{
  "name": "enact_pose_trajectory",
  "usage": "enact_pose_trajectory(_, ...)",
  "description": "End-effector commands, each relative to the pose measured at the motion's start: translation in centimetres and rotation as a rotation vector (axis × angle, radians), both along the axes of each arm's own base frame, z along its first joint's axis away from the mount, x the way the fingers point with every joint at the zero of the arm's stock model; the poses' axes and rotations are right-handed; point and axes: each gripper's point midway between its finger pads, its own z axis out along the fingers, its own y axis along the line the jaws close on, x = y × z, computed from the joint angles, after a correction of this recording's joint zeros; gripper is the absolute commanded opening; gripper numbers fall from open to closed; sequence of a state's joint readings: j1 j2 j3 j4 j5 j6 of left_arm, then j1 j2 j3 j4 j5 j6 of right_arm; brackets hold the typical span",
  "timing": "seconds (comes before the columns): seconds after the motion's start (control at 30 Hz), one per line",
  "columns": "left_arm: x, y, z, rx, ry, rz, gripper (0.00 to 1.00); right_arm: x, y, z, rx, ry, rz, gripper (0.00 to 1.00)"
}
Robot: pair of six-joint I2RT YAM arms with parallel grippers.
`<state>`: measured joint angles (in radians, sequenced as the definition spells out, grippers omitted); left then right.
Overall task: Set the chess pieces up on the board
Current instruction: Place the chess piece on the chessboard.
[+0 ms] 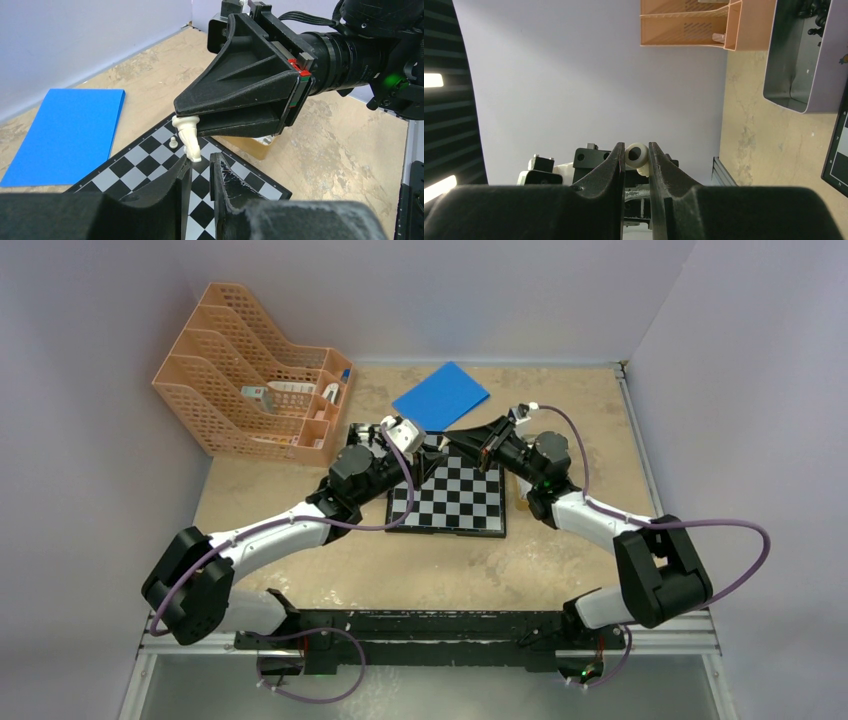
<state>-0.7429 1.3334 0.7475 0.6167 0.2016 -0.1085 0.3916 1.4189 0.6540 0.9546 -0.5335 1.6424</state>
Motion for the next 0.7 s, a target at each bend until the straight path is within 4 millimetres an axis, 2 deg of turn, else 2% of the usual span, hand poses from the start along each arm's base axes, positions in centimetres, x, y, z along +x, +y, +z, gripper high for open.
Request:
enact_pose_trajectory(0.0, -0.5, -0.6, 6.6, -0.129, -0.181, -0.034, 0.20, -0.9, 0.7, -0.5, -0.005, 0.001, 0.040, 0.16)
enact_pose_trajectory(0.23, 0.0, -0.5, 6.8, -0.121, -0.199, -0.010, 0.27, -0.8, 0.7, -0.8, -0.010, 0.008, 0.039, 0.16)
enact_pose_trajectory(0.43, 0.2, -0.5, 7.2, -0.123, -0.215, -0.003, 0.28, -0.7, 0.8, -0.9, -0.011, 0.011, 0.040, 0.16)
enact_pose_trajectory(0.67, 0.2, -0.5, 7.6, -0.119, -0.236, -0.006, 0.18, -0.8, 1.0, -1.3, -0.020, 0.013, 0.045, 0.16)
